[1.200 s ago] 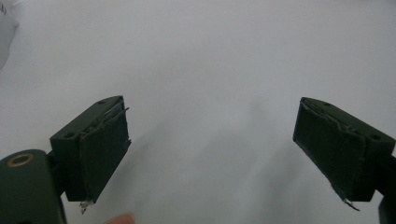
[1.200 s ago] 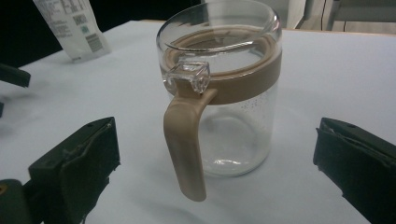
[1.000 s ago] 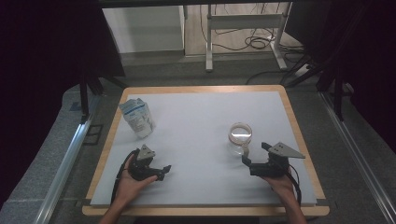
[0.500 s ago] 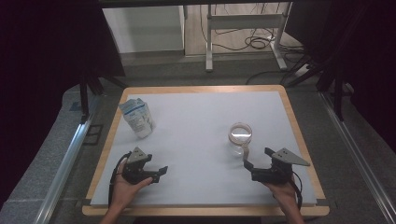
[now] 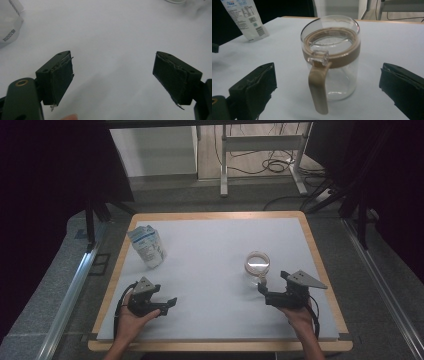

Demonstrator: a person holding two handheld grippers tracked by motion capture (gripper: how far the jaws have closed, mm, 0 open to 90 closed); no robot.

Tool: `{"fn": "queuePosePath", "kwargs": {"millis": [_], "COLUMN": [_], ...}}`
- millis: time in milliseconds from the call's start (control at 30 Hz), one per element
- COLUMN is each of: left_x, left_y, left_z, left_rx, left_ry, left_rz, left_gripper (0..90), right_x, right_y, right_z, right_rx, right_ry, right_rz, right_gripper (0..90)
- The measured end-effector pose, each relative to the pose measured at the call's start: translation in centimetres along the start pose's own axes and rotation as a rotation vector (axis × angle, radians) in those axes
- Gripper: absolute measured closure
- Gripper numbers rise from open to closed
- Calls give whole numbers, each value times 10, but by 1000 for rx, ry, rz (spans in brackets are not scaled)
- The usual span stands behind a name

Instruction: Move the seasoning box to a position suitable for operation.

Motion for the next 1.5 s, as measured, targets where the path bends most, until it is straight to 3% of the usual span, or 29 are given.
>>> {"fn": "queuePosePath", "kwargs": {"millis": [67,167,267,367,467,567,667,933,1067,1233,1367,1500], "left_x": [-1,1,3,5,5,5,5,8,11,13,11,10], "left_y": [3,7,9,8,8,8,8,9,9,5,2,2], "left_z": [1,2,3,2,0,-3,-6,-8,-4,1,4,7], "left_rx": [8,8,-1,-2,-2,-4,2,8,3,-7,-12,-14], "left_ry": [4,7,5,-7,-13,-14,-15,-10,-19,-31,-38,-40], "left_rz": [5,18,27,26,26,28,26,34,38,32,20,17], "left_gripper": [167,167,167,167,167,167,168,168,168,168,167,167], "right_x": [5,16,27,27,26,26,26,27,29,31,24,13], "right_y": [-8,-21,-35,-56,-71,-78,-80,-79,-73,-51,-33,-22], "right_z": [-1,1,0,0,3,3,7,6,3,-14,-31,-44], "right_rx": [-7,-59,-58,-87,-87,-100,-128,-136,-78,24,111,206], "right_ry": [3,26,18,39,15,16,20,34,46,148,236,279], "right_rz": [-7,-37,-62,-124,-136,-144,-137,-155,-146,-114,-129,-143], "right_gripper": [13,11,7,0,0,16,99,109,110,110,110,110]}}
Point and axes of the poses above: each handheld gripper's, and its own axes: y roughly backward along the jaws, x roughly out of its top, z roughly to its right, the point moved 8 cm from there along -y, roughly forward along the jaws, and after that the axes turned 10 degrees about -z, right-handed, at the moved point
